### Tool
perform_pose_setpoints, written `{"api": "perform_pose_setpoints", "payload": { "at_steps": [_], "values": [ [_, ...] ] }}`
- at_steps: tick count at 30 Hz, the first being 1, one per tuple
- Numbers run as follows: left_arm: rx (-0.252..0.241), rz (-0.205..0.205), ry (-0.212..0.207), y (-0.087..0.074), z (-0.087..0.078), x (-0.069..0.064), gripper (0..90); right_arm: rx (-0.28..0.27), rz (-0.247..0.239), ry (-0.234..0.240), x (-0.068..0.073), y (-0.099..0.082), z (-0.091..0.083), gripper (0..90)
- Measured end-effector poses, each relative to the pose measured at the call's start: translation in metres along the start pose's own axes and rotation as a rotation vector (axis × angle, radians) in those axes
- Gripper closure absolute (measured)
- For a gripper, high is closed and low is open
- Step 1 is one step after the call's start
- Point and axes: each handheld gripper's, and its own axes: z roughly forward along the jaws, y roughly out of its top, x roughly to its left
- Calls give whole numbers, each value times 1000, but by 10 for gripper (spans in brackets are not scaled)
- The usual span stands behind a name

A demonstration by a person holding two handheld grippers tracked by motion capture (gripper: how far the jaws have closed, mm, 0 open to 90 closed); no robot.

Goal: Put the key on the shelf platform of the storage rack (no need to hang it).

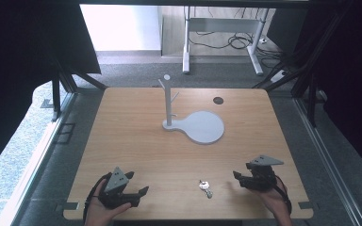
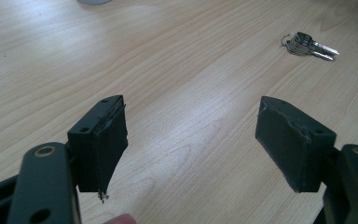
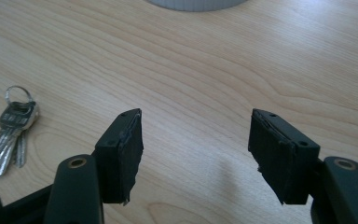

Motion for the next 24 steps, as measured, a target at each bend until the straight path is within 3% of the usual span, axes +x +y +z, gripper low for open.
{"api": "perform_pose_setpoints", "payload": {
  "at_steps": [10, 17, 24],
  "values": [
    [-10, -6, 4, 1, -3, 1, 252, 31, 14, 4, 1, -2, 4, 338],
    [-11, 0, 4, 3, -6, -1, 250, 44, 23, 6, -7, -1, 5, 346],
    [-25, -15, 11, 3, -12, 5, 251, 61, -20, 23, 4, 22, -9, 345]
  ]
}}
